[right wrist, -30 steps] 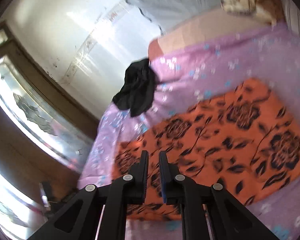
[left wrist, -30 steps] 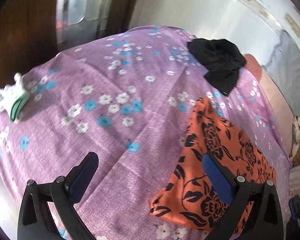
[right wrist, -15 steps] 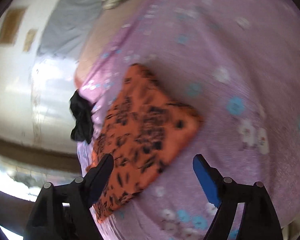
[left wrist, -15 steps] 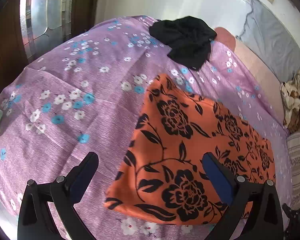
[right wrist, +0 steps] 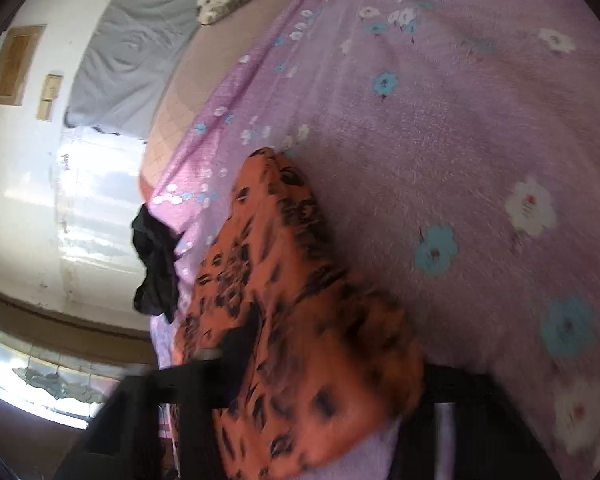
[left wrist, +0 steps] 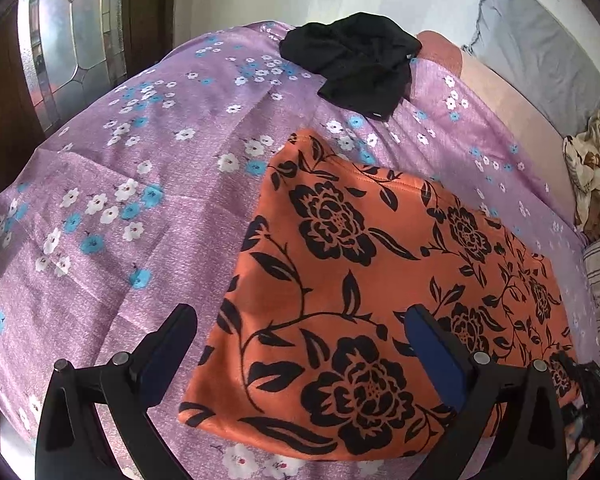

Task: Fold small clothes

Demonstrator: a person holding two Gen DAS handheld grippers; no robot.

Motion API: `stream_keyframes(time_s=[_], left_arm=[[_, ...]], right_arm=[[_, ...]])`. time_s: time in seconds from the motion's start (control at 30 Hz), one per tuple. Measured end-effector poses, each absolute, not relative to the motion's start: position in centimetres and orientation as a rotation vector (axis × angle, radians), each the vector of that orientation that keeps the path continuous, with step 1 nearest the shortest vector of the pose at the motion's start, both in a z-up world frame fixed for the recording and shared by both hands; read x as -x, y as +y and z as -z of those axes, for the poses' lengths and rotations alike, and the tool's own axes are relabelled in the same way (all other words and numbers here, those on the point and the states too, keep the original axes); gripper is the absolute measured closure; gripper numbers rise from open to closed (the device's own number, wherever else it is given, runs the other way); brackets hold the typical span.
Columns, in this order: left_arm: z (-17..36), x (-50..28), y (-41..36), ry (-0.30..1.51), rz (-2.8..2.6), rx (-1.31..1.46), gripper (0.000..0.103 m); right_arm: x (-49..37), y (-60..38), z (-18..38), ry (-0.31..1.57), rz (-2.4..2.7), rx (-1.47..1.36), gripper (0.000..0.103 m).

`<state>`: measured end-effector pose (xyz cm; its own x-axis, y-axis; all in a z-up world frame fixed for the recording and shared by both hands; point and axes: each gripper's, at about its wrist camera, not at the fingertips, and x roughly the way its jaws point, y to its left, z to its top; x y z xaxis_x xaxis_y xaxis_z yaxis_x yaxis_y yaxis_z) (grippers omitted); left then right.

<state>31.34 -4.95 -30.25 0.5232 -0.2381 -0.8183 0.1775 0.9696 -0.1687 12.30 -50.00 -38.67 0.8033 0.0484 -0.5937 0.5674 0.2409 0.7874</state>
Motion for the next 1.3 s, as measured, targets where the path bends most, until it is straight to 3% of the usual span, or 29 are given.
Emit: stream_keyframes(time_s=[0.17, 0.53, 0.87, 1.07, 1.17, 1.23, 1.3], left_arm=[[30.0, -31.5, -5.3, 0.984, 0.259, 0.06, 0.0], [28.2, -33.0, 1.9, 0.956, 0.138, 0.227, 0.0], [28.6, -34.0, 11.0, 0.957, -0.028, 0.417, 0.0], [28.5, -33.8, 12.9, 0.942, -0.064, 0.447, 0.0], [28.4, -33.7, 13.4, 0.934, -0.071, 0.452, 0.0], [28.3, -33.7, 13.4, 0.927, -0.067, 0.455, 0.0], [28.0, -33.5, 12.9, 0.918, -0.055, 0.451, 0.0]], right_arm=[[-13.1, -49.9, 37.5, 0.555, 0.383, -1.23, 0.082], [-20.6, -38.3, 26.5, 0.516, 0.121, -0.927, 0.084], [-30.6, -25.4, 30.8, 0.684, -0.105, -1.099, 0.084], [-32.1, -20.9, 34.2, 0.751, -0.143, -1.188, 0.083], [-32.2, -21.3, 35.3, 0.747, -0.193, -1.241, 0.077], [-31.9, -21.8, 35.8, 0.751, -0.248, -1.275, 0.066], [-31.8, -22.0, 35.8, 0.737, -0.365, -1.328, 0.034]])
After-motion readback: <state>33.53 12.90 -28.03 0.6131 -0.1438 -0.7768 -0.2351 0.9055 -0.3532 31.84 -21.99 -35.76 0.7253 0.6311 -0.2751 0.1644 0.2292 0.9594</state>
